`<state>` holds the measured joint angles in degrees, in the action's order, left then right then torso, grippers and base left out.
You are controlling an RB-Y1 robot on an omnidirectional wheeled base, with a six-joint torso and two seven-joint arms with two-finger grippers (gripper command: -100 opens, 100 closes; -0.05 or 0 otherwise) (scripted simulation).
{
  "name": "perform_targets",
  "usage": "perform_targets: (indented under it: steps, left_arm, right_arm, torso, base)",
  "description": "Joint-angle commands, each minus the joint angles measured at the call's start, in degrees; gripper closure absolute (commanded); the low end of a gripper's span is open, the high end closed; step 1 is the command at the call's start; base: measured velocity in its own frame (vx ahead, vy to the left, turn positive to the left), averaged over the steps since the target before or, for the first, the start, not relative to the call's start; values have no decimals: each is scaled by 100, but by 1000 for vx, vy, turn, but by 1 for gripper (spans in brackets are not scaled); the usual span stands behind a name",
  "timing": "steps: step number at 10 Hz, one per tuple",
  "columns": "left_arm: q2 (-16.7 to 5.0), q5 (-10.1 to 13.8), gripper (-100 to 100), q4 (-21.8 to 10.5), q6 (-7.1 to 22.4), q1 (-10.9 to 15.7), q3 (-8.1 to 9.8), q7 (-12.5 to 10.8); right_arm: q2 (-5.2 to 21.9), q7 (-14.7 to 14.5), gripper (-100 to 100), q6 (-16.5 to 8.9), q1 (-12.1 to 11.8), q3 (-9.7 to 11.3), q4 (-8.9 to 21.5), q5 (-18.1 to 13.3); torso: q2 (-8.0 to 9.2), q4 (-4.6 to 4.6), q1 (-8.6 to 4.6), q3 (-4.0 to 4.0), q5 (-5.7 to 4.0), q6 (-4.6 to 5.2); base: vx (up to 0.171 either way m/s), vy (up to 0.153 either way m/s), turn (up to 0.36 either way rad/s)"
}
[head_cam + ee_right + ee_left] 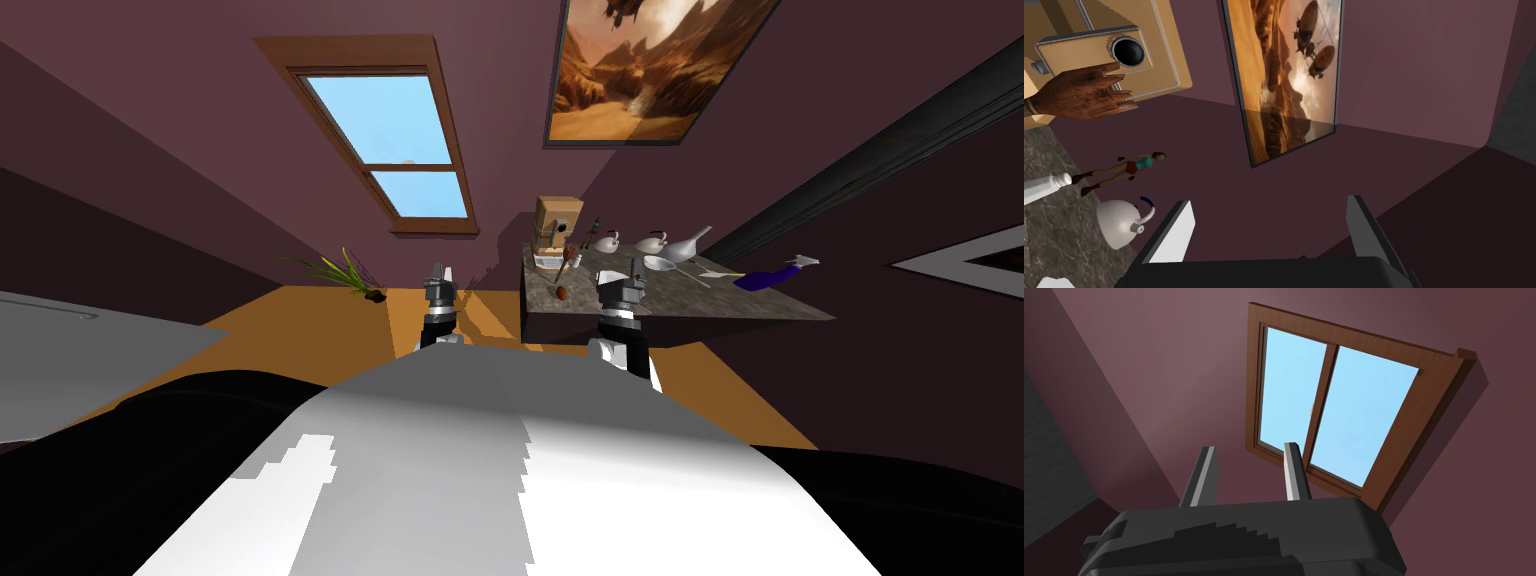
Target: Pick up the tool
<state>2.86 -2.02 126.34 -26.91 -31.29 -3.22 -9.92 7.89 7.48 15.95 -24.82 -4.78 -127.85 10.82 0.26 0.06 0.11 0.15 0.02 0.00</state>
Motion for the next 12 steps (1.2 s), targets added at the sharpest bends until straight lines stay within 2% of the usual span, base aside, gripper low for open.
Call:
perform_targets:
  steps: [1, 7, 12]
  left_arm:
    - [0, 0, 0, 0, 0, 0, 0, 0]
    - [0, 0, 0, 0, 0, 0, 0, 0]
    - [-1, 0, 0, 0, 0, -1, 0, 0]
  right_arm:
    - [32, 173, -100, -154, 83, -45, 153, 140]
    - [88, 906, -100, -749, 534, -196, 871, 802]
    - [80, 1606, -100, -1232, 995, -220, 1552, 1470]
  torso:
    - [0, 0, 0, 0, 0, 0]
    - [-10, -2, -4, -6, -1, 0]
    - [-18, -4, -14, -10, -3, 0]
  base:
    - [-59, 33, 2]
    - [-52, 26, 2]
    - [-30, -3, 5]
